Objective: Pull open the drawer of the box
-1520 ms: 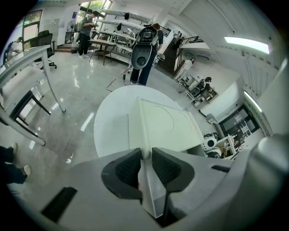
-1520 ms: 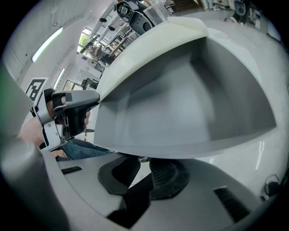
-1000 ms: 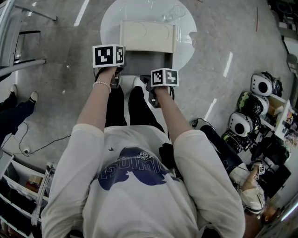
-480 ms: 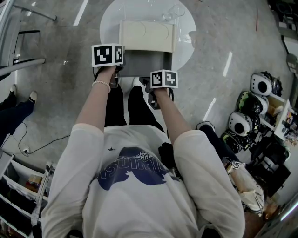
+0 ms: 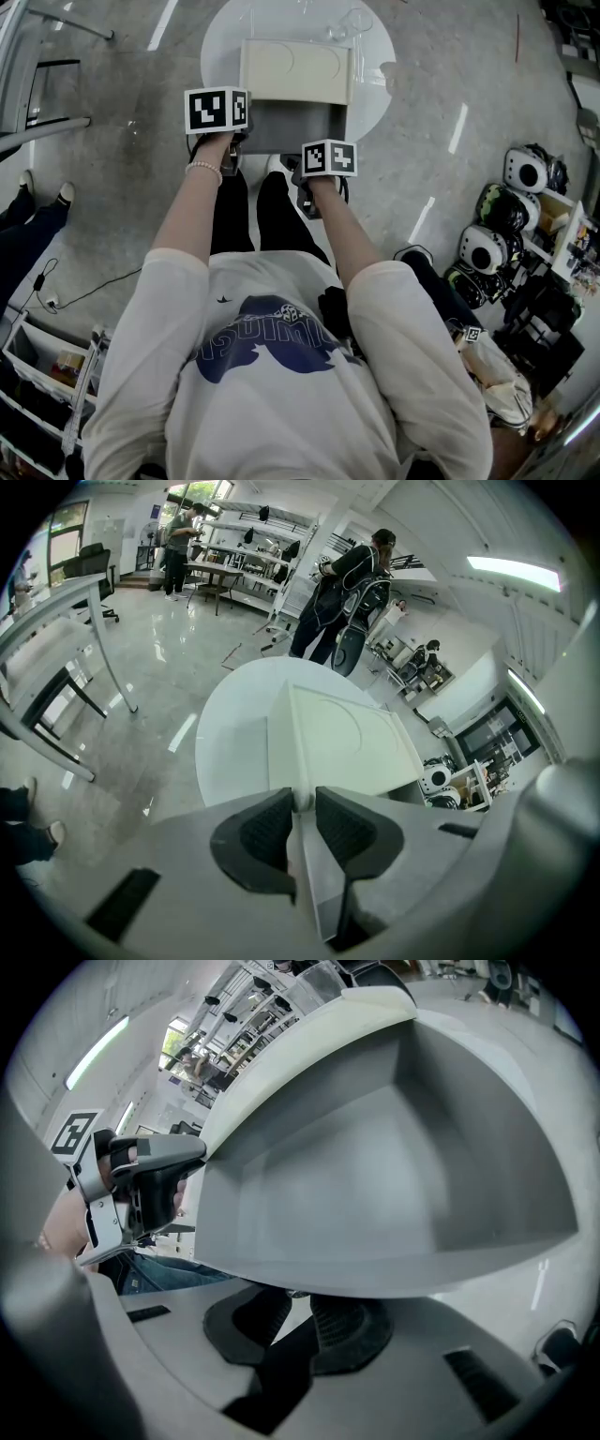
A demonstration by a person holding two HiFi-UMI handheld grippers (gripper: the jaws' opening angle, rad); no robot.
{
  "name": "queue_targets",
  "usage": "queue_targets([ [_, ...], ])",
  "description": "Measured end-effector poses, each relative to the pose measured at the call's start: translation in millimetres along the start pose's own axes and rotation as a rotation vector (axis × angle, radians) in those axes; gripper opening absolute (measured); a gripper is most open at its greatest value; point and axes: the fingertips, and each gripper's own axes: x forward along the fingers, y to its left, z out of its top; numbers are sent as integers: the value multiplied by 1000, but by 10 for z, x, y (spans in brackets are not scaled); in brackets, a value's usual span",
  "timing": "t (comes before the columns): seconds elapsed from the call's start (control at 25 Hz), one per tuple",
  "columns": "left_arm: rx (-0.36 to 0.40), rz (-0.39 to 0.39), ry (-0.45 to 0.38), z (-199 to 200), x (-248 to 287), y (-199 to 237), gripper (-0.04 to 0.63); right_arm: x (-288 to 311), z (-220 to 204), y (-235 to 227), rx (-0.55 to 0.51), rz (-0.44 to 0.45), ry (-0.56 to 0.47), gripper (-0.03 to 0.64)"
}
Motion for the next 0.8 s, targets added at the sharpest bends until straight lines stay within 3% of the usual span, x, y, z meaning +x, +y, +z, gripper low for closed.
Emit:
queue_targets([
  [0.56,7,3,-4,4,6,14,84,74,13,-31,-35,-24,21,58],
  [0.8,1,7,-5,-19,11,17,84,56,5,-9,-11,28,-45,83],
])
